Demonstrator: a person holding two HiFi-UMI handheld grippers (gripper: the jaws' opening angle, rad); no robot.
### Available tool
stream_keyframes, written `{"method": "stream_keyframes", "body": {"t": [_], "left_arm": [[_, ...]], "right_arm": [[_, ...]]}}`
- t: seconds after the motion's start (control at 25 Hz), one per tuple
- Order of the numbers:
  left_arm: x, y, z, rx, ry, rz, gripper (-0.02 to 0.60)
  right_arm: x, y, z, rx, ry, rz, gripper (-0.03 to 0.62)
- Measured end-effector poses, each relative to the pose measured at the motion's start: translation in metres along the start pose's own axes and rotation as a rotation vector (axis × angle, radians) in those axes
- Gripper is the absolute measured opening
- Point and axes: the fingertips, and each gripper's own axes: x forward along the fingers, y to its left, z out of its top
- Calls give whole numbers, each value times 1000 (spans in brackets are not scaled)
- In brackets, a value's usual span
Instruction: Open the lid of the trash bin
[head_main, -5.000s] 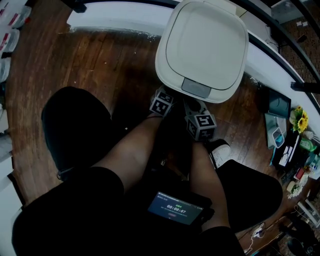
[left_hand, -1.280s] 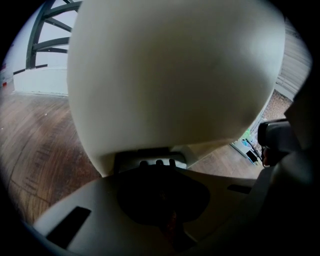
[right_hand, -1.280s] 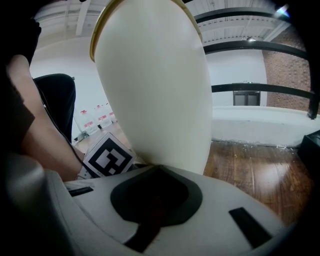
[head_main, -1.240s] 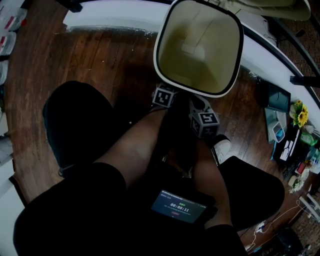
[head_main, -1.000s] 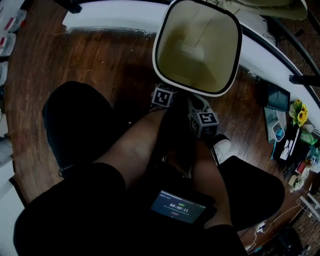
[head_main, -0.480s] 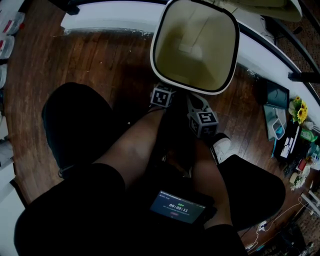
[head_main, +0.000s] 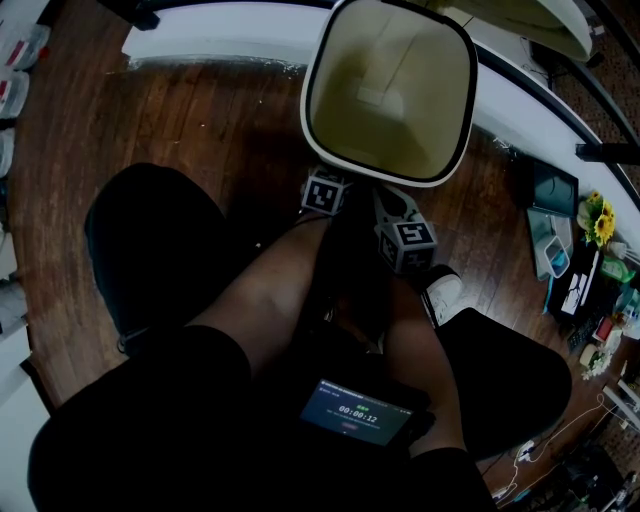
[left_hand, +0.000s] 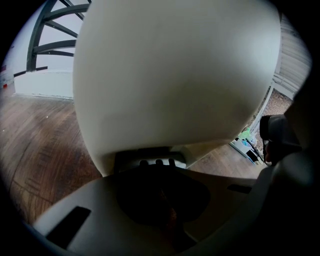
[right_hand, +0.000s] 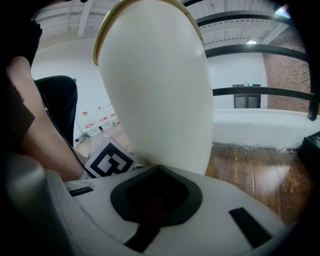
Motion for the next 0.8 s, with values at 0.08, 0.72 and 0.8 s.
{"method": "stream_keyframes", "body": {"t": [0.08,0.72,0.8], "left_arm": [[1,-1,-1,2,-1,-6,37],[-4,-6,1,16,-12,-13,35],[-9,-5,5,32,-22,-1,35]], "right_arm": [[0,0,0,-2,0,1,26],[-4,0,-1,-4,0,0,26],[-4,1,-2,4,-8,5,26]]}}
